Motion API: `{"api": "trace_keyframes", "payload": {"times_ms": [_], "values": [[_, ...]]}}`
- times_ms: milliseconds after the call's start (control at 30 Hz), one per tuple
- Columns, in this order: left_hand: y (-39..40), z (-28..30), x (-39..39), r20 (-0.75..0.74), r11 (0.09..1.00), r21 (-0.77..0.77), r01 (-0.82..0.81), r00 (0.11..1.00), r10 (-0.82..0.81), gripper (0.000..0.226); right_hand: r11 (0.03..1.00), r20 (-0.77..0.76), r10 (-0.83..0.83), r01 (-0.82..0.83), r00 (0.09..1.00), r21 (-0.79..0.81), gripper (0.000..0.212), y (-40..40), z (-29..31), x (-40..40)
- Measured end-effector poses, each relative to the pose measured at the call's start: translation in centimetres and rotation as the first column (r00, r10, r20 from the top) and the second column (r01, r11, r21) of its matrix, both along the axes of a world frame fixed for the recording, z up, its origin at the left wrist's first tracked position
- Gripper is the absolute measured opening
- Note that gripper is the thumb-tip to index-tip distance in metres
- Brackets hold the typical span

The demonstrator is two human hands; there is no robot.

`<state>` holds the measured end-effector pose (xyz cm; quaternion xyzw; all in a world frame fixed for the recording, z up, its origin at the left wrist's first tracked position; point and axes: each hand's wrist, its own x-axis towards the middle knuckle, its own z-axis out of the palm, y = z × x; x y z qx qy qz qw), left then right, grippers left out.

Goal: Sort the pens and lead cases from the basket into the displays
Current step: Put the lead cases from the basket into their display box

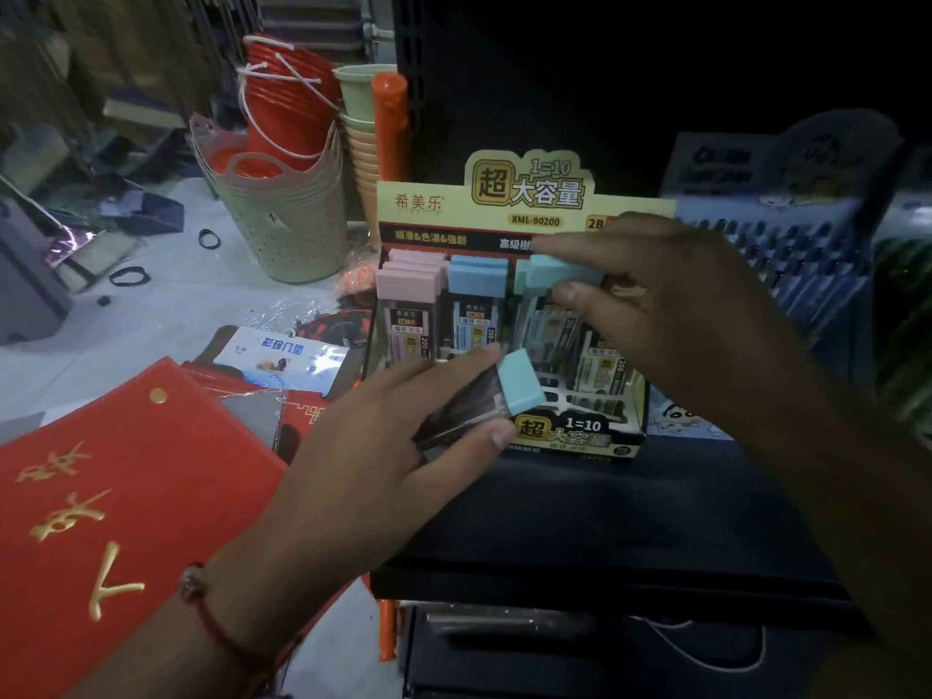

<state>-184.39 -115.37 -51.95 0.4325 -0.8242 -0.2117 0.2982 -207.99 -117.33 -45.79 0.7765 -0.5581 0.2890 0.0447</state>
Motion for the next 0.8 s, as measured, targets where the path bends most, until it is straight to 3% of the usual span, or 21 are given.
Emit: {"api": "trace_keyframes", "payload": {"times_ms": [367, 533, 800], "values": [[0.0, -0.3, 0.4, -0.016, 1.0, -0.001, -0.018, 1.0, 0.018, 0.057, 0.999, 0.092, 0.019, -0.023, 0.996, 0.048, 0.038, 0.4, -0.1, 1.1], [0.0, -0.3, 0.6, -0.023, 1.0, -0.001, -0.018, 1.0, 0.018, 0.056, 1.0, 0.145, -0.01, 0.007, 0.989, 0.021, 0.023, 0.2, -0.3, 1.0], [-0.1, -0.4, 0.6, -0.046, 1.0, 0.02, -0.012, 0.999, 0.012, 0.054, 0.993, 0.018, -0.117, 0.118, 0.993, -0.002, 0.022, -1.1, -1.4, 0.7]]}}
